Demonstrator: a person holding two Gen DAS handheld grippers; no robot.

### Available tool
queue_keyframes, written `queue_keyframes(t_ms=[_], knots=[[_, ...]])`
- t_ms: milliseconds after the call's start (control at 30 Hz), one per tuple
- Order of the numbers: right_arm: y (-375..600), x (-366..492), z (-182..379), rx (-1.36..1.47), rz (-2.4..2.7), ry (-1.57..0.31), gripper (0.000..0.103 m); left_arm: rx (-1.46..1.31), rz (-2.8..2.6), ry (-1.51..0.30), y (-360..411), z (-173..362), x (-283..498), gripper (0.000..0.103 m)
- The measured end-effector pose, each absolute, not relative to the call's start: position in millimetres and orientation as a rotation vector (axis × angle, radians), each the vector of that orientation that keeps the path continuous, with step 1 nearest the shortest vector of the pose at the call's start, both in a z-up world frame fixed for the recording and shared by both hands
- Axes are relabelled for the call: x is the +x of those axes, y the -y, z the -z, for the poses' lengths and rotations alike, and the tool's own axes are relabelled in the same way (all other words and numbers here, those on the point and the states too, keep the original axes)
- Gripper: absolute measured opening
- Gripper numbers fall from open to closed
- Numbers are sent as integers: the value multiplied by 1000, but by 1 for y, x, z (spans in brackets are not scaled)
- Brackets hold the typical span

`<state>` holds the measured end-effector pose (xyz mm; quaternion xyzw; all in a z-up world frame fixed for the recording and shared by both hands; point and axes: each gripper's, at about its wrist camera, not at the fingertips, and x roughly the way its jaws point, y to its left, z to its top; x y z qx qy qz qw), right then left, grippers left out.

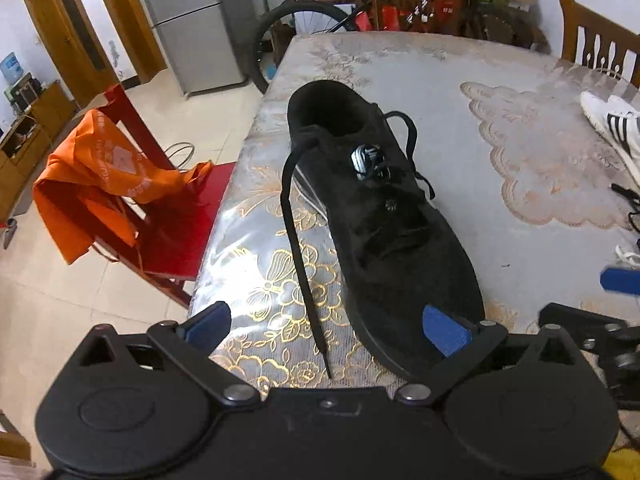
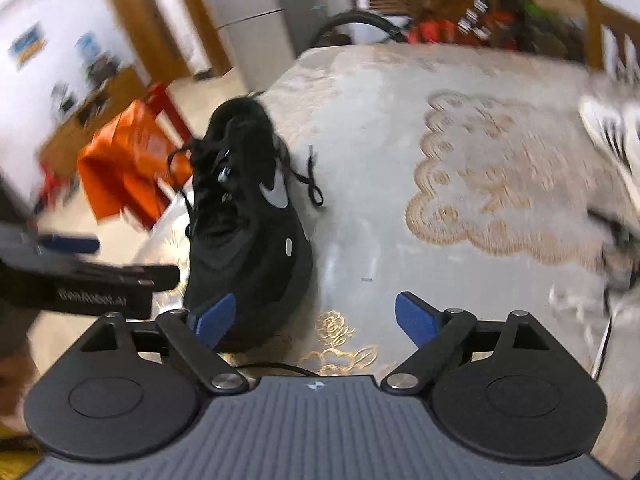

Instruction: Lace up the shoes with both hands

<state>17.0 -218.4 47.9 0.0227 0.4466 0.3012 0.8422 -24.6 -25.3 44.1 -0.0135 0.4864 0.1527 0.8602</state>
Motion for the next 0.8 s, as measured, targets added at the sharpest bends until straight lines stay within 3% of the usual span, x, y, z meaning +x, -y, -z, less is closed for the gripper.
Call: queue_keyframes(t_ms=[33, 67, 233, 433, 467, 533, 600, 800], knots=[[222, 17, -48, 95, -623, -948, 95, -39, -308, -1017, 22, -43, -26, 103], [226, 16, -48, 139, -611, -951, 103, -47, -291, -1018, 20, -42, -26, 103], [222, -3, -39, 209, -618, -1067, 103, -62, -237, -1023, 12, -34, -29, 103], [233, -37, -93, 199, -620, -667, 103, -78, -264, -1023, 11, -36, -27, 103], [231, -36, -93, 183, -630, -675, 103, -77, -275, -1020, 13, -36, -26, 103], [221, -19, -74, 165, -744, -867, 103, -74, -296, -1012, 16, -38, -24, 103], [217, -6, -58, 157, -835, -988, 89, -72, -317, -1004, 20, -39, -21, 103], [256, 31, -55, 155, -830, -1003, 97, -106, -373, -973, 45, -41, -18, 102]])
